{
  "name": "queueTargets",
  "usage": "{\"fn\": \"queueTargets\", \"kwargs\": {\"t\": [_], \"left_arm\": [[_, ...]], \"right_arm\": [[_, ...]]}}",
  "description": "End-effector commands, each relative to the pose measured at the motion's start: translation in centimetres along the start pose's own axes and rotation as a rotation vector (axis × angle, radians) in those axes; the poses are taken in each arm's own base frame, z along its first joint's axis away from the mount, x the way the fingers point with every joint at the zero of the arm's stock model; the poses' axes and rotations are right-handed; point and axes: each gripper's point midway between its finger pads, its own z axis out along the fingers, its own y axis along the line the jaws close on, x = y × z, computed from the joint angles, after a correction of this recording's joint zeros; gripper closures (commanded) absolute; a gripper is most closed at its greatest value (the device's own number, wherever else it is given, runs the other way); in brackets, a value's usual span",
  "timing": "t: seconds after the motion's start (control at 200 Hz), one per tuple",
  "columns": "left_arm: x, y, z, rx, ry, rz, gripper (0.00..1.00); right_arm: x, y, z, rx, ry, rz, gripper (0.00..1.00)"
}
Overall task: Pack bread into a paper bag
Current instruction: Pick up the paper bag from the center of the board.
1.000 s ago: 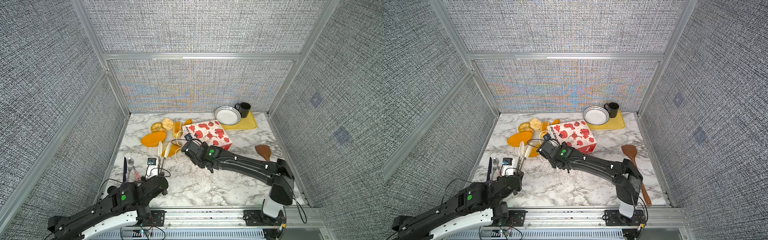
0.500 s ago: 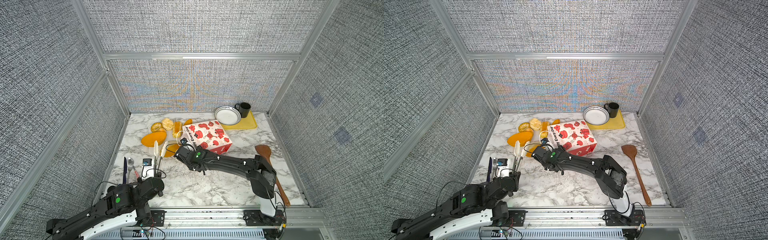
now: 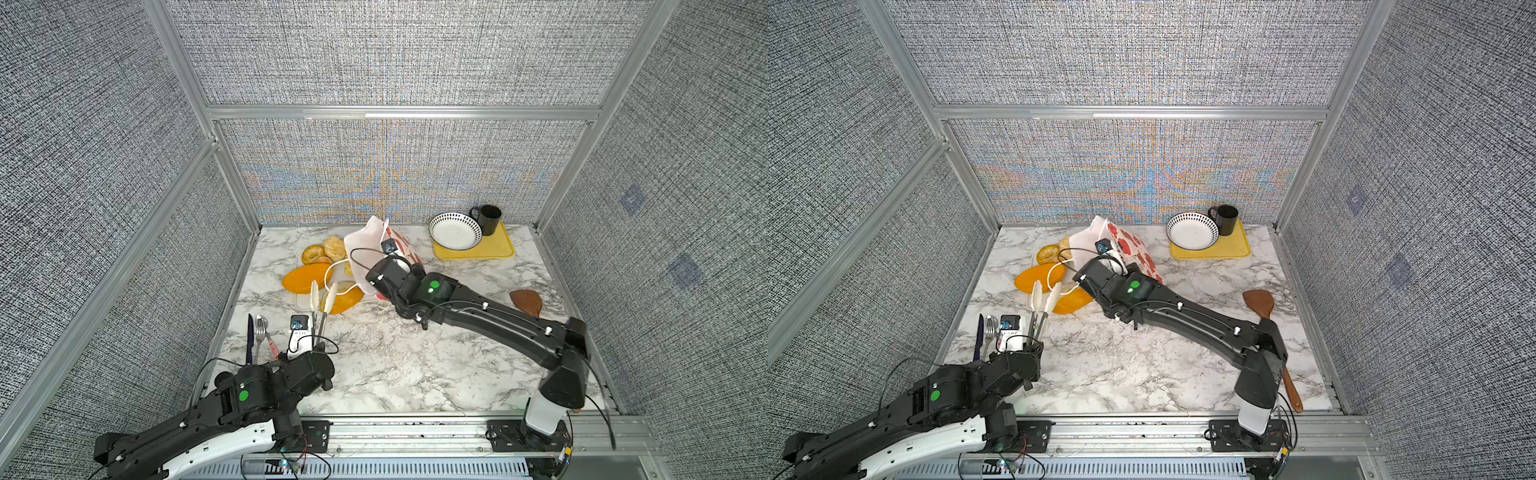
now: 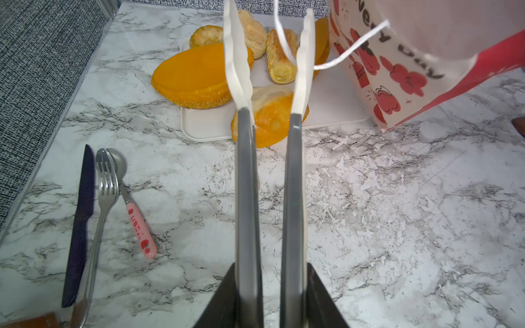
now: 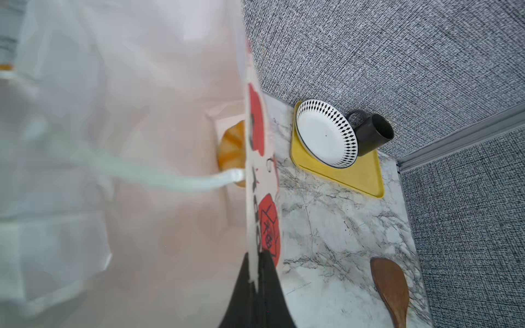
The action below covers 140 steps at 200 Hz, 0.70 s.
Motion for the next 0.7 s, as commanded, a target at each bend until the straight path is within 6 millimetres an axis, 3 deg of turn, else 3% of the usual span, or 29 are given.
{"fn": "queueTargets", "kwargs": {"t": [0.0,0.22,0.38,0.515,0.696], "left_arm": [[-1.3,-0.1,-0.4,0.0,-0.051,-0.016,0.64],[-1.9,-0.9,-0.7,0.043,-0.066,0.005,0.63],[-3.3,-3.7,-1.6,0.202,-0.111,0.005,0.63],[-3.9,-3.9,-1.7,0.18,-0.113,0.017,0.64],[-2.5,-3.3,-0.1,0.085,-0.057,0.043,0.64]], "right_arm": [[1.1,-2.1,-0.5,-0.022,0.041,0.061,1.0],[4.6,-7.5,-0.6,0.003,0.067,0.188,1.0],[7.1,-8.7,-0.1,0.022,0.105,0.193,1.0],[7.3,-9.5,-0.2,0.028,0.101,0.215,1.0],[6.7,-11.3,-1.7,0.022,0.071,0.274,1.0]]}}
